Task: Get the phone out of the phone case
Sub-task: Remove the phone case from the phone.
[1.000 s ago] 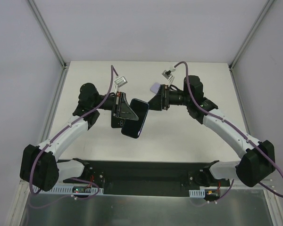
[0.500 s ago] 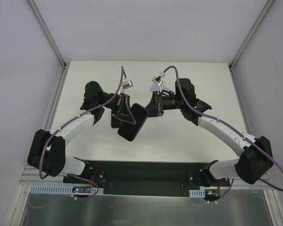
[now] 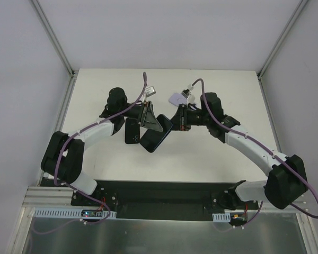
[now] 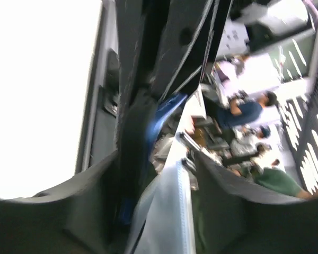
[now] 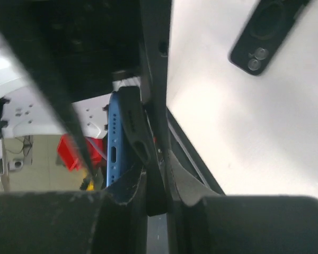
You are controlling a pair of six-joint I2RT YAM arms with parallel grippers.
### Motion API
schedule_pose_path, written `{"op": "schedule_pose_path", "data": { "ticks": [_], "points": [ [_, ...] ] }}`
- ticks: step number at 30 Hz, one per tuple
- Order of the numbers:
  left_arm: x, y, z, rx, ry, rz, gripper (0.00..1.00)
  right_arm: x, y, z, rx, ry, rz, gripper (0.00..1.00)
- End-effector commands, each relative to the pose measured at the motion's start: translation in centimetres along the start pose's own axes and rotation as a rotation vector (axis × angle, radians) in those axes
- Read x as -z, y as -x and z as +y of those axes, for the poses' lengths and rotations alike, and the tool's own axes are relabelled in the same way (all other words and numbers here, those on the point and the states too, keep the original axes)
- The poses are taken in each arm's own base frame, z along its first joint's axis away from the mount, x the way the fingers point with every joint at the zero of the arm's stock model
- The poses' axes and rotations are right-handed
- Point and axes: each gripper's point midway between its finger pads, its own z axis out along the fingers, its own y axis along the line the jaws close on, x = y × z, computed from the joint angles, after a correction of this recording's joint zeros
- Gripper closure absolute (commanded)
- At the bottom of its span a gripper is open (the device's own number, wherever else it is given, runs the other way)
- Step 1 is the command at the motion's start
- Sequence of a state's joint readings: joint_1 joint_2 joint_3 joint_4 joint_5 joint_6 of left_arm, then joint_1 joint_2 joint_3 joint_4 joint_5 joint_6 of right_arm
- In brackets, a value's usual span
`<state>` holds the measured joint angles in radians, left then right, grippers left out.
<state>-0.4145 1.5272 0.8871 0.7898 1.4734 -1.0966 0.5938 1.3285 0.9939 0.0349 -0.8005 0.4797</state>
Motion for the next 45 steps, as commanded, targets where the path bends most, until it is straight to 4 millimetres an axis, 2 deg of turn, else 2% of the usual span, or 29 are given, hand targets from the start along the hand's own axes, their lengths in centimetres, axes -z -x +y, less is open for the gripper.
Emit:
{"op": "schedule_pose_path", "data": {
  "ticks": [1, 3, 6, 9, 11, 12, 14, 16, 17, 18, 20, 21, 24, 27, 29, 35, 42, 45],
  "points": [
    [-1.2, 6.4, 1.3, -0.117, 0.172, -0.265, 0.34, 0.9, -0.5, -7.7, -0.171, -0.29, -0.083, 0.99],
    [-1.0, 6.1, 2.4, -0.102, 0.197, -0.261, 0.18, 1.5, -0.8, -9.0, -0.2, -0.341, -0.081, 0.99],
    [-0.5, 6.1, 3.5, -0.068, 0.219, -0.278, 0.11, 2.0, -1.0, -10.8, -0.238, -0.407, -0.069, 0.99],
    [0.0, 6.1, 4.3, -0.043, 0.276, -0.297, 0.11, 2.6, -1.7, -12.6, -0.282, -0.501, -0.04, 0.99],
    [0.5, 7.0, 5.1, -0.044, 0.38, -0.339, 0.11, 2.9, -1.4, -13.5, -0.297, -0.562, -0.042, 0.99],
    [0.7, 5.9, 6.3, -0.008, 0.442, -0.313, 0.11, 3.2, -1.9, -13.9, -0.319, -0.593, -0.025, 0.99],
    [1.2, 6.0, 7.0, -0.002, 0.522, -0.338, 0.11, 3.3, -1.3, -14.4, -0.33, -0.638, -0.025, 0.99],
    [1.0, 5.0, 7.8, 0.031, 0.589, -0.312, 0.13, 3.5, -1.7, -15.4, -0.38, -0.705, 0.006, 0.99],
    [0.8, 4.5, 8.2, 0.045, 0.616, -0.302, 0.15, 3.5, -1.0, -15.1, -0.385, -0.717, 0.004, 0.99],
    [0.7, 4.4, 9.0, 0.036, 0.673, -0.303, 0.16, 3.8, -1.9, -15.8, -0.433, -0.771, 0.051, 0.98],
    [0.6, 3.3, 9.8, 0.068, 0.74, -0.283, 0.16, 4.1, -1.2, -15.9, -0.46, -0.828, 0.057, 0.99],
    [0.7, 3.1, 10.4, 0.067, 0.781, -0.286, 0.16, 4.4, -2.1, -16.4, -0.5, -0.871, 0.098, 0.99],
    [-0.3, 1.9, 11.3, 0.086, 0.822, -0.254, 0.16, 4.5, -2.3, -16.9, -0.547, -0.914, 0.112, 0.99],
    [-1.1, 1.0, 13.2, 0.115, 0.887, -0.222, 0.17, 4.2, -2.6, -17.3, -0.604, -0.939, 0.135, 0.99],
    [-1.5, 0.9, 14.3, 0.132, 0.929, -0.214, 0.17, 4.3, -2.8, -17.6, -0.627, -0.964, 0.153, 0.99],
    [-2.9, 1.9, 16.0, 0.109, 1.005, -0.221, 0.19, 4.0, -3.9, -18.2, -0.682, -0.987, 0.206, 0.99],
    [-3.2, 3.3, 16.5, 0.021, 1.08, -0.242, 0.22, 3.4, -4.0, -18.2, -0.702, -0.968, 0.217, 0.99],
    [-3.4, 3.2, 16.6, 0.003, 1.09, -0.228, 0.23, 3.3, -4.1, -18.3, -0.707, -0.968, 0.223, 0.99]
  ]
}}
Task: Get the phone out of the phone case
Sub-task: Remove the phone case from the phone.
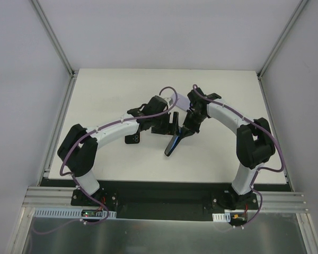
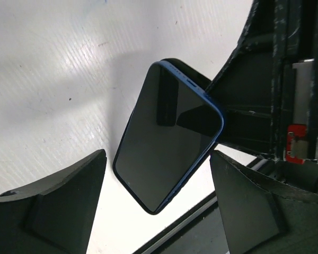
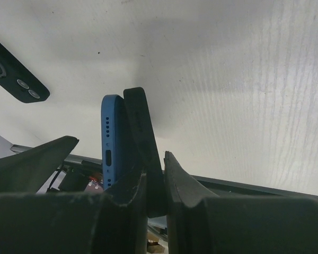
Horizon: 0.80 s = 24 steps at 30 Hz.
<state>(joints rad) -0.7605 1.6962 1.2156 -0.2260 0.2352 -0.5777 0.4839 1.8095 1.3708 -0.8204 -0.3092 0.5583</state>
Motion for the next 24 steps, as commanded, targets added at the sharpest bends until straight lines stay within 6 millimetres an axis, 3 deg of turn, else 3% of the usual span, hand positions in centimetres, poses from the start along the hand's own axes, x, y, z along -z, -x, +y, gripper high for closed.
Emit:
{"op": "schedule_pose_path", "data": {
  "ticks": [1, 8, 13, 24],
  "points": [
    [0.1, 1.7, -0.3, -0.07, 0.046, -0.067, 0.23, -0.2, -1.2, -0.9, -0.027, -0.058, 0.052, 0.99],
    [-1.0, 0.4, 0.6, -0.142, 0.162, -0.069, 0.26, -0.3, -1.3, -0.8, -0.042, -0.054, 0.061, 0.98],
    [-0.7, -0.6, 1.1, -0.215, 0.257, -0.074, 0.27, -0.5, -1.6, -0.4, -0.063, -0.039, 0.091, 0.99],
    [-1.2, -2.2, 3.8, -0.331, 0.508, -0.094, 0.44, -0.7, -1.8, -0.3, -0.073, -0.032, 0.111, 0.99]
  ]
}}
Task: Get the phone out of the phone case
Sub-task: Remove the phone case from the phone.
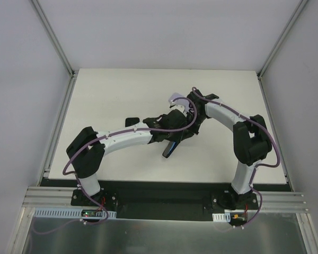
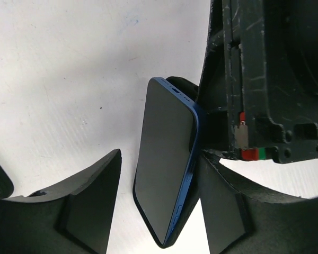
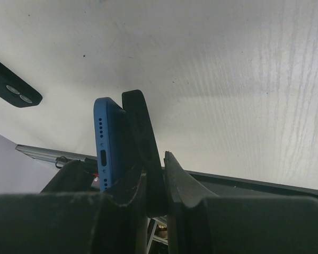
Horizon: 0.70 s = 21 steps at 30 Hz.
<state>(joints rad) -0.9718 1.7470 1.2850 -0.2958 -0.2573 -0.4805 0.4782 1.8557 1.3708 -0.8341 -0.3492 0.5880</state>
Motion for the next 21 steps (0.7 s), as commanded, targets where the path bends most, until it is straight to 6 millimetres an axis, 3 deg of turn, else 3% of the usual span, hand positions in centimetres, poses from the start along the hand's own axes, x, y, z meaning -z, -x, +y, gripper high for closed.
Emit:
{"op": "schedule_pose_path", "data": {
  "ticks": [1, 8, 21],
  "points": [
    [-0.7, -2.6, 2.9, -0.115, 0.194, 0.054, 0.45, 0.4, -1.4, 0.0, -0.018, -0.017, 0.044, 0.99],
    [-0.8, -3.0, 4.3, -0.235, 0.371, 0.028, 0.51, 0.3, -1.4, 0.2, -0.022, -0.012, 0.052, 0.98],
    [-1.8, -5.3, 7.2, -0.295, 0.51, 0.086, 0.59, 0.4, -1.4, -0.2, -0.028, -0.009, 0.059, 0.99]
  ]
}}
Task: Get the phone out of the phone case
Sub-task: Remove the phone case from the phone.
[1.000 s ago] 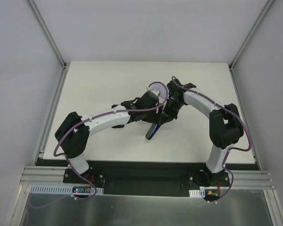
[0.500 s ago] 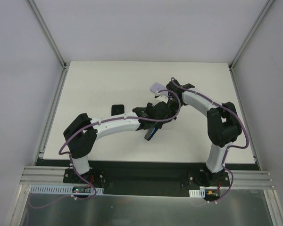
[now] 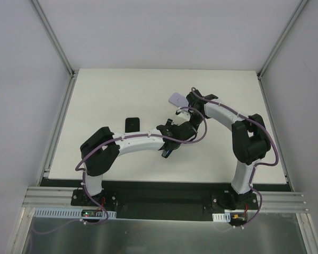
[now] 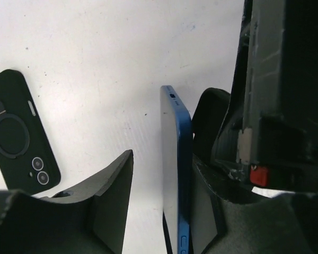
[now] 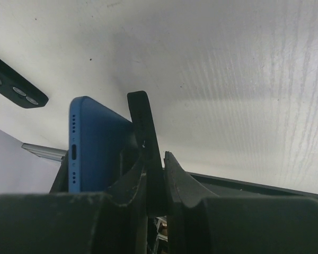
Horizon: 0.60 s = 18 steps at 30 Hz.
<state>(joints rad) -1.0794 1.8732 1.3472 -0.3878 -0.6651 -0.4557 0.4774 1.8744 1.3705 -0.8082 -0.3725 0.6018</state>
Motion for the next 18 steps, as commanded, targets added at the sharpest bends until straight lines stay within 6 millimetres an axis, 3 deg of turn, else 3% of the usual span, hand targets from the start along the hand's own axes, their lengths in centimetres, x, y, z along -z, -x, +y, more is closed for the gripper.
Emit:
{"op": "schedule_pose_path", "data": {
  "ticks": [1, 2, 5, 6, 7, 12, 18],
  "points": [
    [-1.5, -5.4, 2.9, -0.147, 0.134, 0.16, 0.59, 0.9, -1.6, -0.7, -0.015, -0.029, 0.045, 0.98],
    [-1.6, -5.6, 2.7, -0.14, 0.124, 0.168, 0.6, 0.9, -1.6, -0.8, -0.018, -0.029, 0.044, 0.98],
    [-1.7, -6.2, 2.1, -0.108, 0.097, 0.196, 0.78, 0.9, -1.5, -1.0, -0.018, -0.033, 0.043, 0.99],
    [-1.8, -6.3, 2.1, -0.098, 0.091, 0.203, 0.93, 0.8, -1.5, -1.1, -0.021, -0.034, 0.043, 0.99],
    [-1.8, -6.3, 1.9, -0.081, 0.08, 0.209, 1.0, 0.7, -1.5, -1.2, -0.021, -0.037, 0.043, 0.99],
    [-0.8, -5.1, 2.3, -0.032, 0.056, 0.19, 1.0, 0.5, -1.4, -1.7, -0.02, -0.056, 0.035, 0.99],
    [1.4, -1.8, 3.2, 0.075, -0.012, 0.137, 1.0, 0.9, -0.7, -2.5, -0.005, -0.089, -0.005, 0.99]
  ]
}}
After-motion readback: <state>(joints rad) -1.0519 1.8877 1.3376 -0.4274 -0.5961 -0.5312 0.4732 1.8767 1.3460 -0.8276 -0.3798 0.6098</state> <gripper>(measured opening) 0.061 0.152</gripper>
